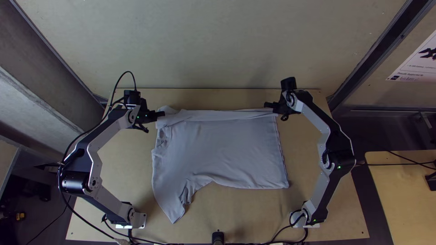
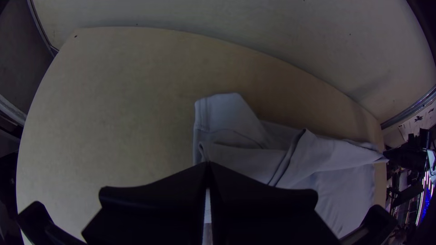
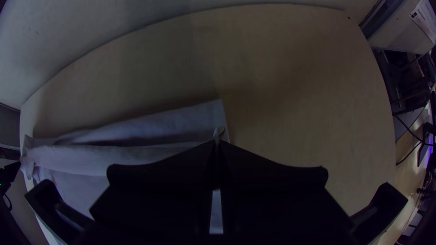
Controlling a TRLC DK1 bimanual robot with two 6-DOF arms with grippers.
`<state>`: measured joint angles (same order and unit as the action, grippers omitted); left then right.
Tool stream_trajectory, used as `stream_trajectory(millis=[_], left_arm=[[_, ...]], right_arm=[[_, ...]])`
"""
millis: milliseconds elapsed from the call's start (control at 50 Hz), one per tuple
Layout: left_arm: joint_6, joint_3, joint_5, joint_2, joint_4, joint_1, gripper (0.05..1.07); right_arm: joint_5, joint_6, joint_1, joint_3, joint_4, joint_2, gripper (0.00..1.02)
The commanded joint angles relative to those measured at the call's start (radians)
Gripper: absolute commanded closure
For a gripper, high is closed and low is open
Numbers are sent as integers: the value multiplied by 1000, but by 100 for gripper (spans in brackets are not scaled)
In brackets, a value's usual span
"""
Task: Fold the t-shirt
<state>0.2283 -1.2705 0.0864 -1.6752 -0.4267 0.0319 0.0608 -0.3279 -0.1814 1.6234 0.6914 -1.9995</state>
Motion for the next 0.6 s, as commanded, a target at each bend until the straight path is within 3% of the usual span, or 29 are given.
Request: stream_trajectory(millis=[0,400,500,580], left_arm=[[5,49,3,48,6,3,105],[8,200,1,80,60,6,105],[11,232,-2,58,86,6,105],[11,252,-5,46,106,5,105]], right_arm=[[11,10,-6,-68,-23,50,100],[13,10,-13,-238,-125,100,99],[31,7,-13,-264,-125,119,83],[47,-7,-13,-293,-125,151,61]])
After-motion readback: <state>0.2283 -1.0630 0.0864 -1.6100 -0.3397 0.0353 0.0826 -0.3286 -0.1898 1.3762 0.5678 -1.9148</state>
